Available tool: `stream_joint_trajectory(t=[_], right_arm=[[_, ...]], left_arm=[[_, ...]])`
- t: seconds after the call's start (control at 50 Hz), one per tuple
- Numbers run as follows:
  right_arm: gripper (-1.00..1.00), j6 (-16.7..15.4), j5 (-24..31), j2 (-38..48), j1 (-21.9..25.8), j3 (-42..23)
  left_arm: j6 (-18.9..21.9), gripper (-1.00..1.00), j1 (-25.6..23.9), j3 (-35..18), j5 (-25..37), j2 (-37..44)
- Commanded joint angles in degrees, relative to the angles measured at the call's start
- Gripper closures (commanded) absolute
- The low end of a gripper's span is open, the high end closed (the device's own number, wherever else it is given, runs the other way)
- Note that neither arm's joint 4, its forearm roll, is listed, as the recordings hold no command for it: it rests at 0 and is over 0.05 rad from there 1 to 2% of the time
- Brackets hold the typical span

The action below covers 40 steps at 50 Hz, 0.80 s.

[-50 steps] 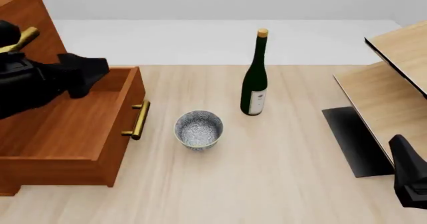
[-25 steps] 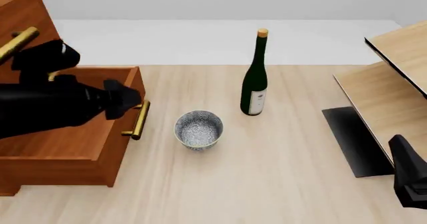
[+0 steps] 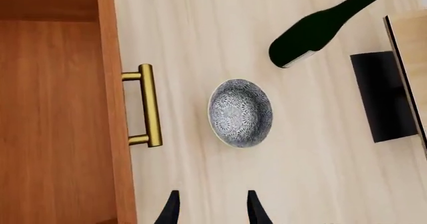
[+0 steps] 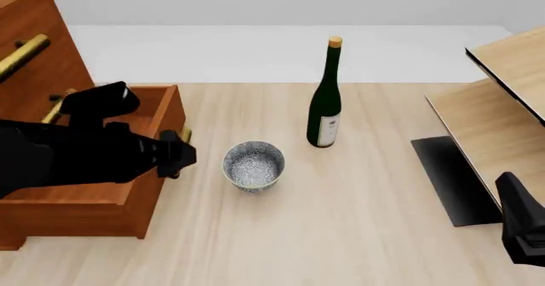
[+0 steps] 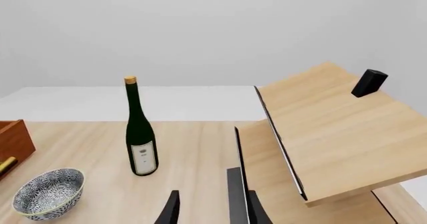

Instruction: Close the bottom drawer of the cabinet and open the top drawer.

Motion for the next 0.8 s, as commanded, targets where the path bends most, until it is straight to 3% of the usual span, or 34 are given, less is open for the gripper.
stream_joint_trajectory(t=[0.02, 0.34, 0.8], right_arm=[[-1.0, 0.13, 0.0, 0.14, -0.08, 0.02], [-1.0, 0.38, -0.08, 0.26, -0.14, 0.06], [-1.0, 0.47, -0.47, 0.67, 0.11, 0.08]], left_arm=[[-0.65, -1.0, -0.08, 1.82, -0.2, 2.74], [-4.27, -1.0, -1.15, 4.71, -2.07, 5.15], [5.02, -1.0, 8.78, 6.34, -2.75, 9.15]])
